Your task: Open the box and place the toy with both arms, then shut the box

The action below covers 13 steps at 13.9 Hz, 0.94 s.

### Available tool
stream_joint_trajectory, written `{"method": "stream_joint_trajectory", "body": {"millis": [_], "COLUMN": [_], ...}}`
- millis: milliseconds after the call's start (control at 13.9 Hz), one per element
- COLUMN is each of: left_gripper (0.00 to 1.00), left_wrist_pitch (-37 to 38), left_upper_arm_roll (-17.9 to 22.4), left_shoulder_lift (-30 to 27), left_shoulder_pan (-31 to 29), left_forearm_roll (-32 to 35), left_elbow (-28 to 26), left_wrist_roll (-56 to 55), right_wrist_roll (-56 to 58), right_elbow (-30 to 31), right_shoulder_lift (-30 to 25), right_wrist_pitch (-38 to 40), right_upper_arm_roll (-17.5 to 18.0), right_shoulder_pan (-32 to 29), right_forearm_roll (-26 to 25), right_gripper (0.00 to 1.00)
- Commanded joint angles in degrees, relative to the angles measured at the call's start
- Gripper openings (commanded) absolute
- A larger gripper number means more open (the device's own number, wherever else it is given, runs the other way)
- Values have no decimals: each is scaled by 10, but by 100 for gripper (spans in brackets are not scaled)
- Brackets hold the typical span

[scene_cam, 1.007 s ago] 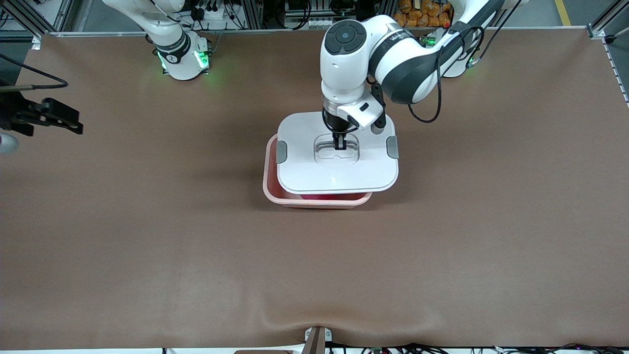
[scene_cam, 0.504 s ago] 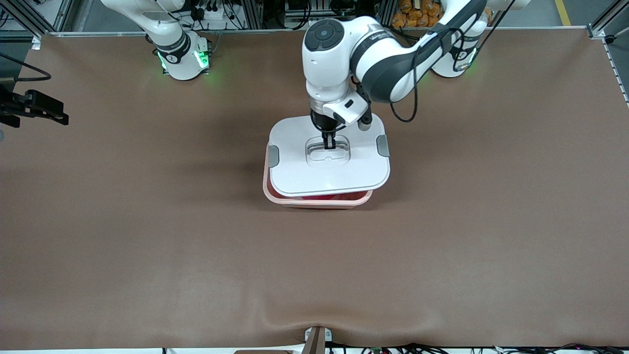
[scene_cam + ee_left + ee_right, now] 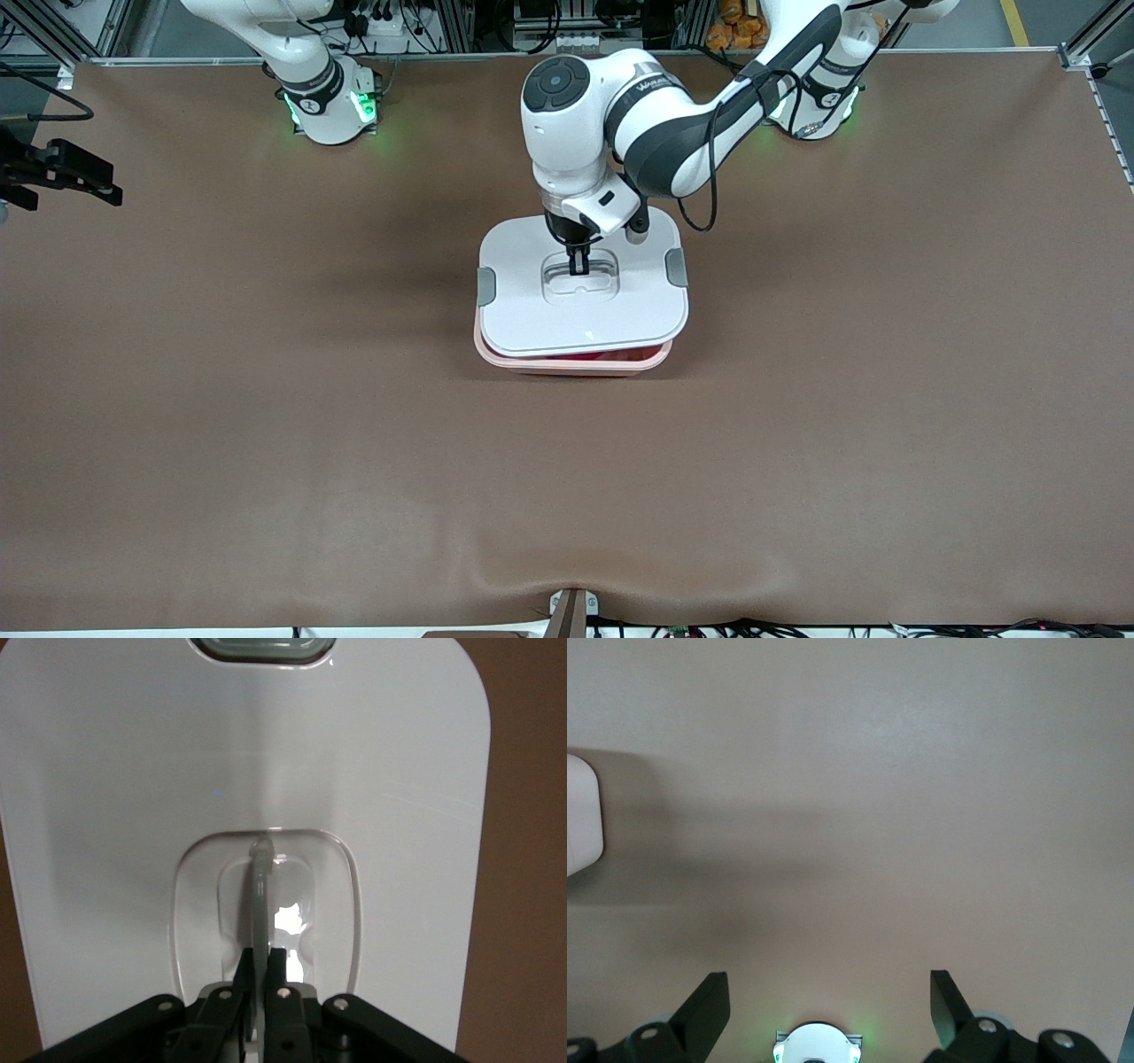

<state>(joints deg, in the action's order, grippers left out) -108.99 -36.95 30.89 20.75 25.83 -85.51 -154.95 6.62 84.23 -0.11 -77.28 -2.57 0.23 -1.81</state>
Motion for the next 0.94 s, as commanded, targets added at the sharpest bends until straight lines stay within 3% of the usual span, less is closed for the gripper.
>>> {"method": "stream_joint_trajectory", "body": {"millis": [0, 216, 647, 863], "left_gripper": [0, 0, 0, 0], "left_wrist_pitch": [-8, -21, -26, -30], "left_upper_arm_roll": [7, 7, 7, 7], "left_shoulder_lift": [10, 14, 21, 23], "left_shoulder_pan": [13, 15, 14, 14], "left_forearm_roll": [16, 40, 65, 66], "left_elbow": [19, 19, 18, 18], "left_wrist_roll": [-16, -16, -6, 3], "right_wrist_roll": [12, 12, 9, 9], "right_elbow": [58, 85, 20, 17], "right_shoulder_lift": [-48, -67, -41, -43], "right_wrist_pitch": [-30, -48, -26, -14], "right_upper_arm_roll": [-16, -13, -15, -25], "right_shoulder_pan": [11, 13, 12, 11], "right_forearm_roll": [12, 9, 4, 9], "right_gripper": [100, 100, 100, 100]}}
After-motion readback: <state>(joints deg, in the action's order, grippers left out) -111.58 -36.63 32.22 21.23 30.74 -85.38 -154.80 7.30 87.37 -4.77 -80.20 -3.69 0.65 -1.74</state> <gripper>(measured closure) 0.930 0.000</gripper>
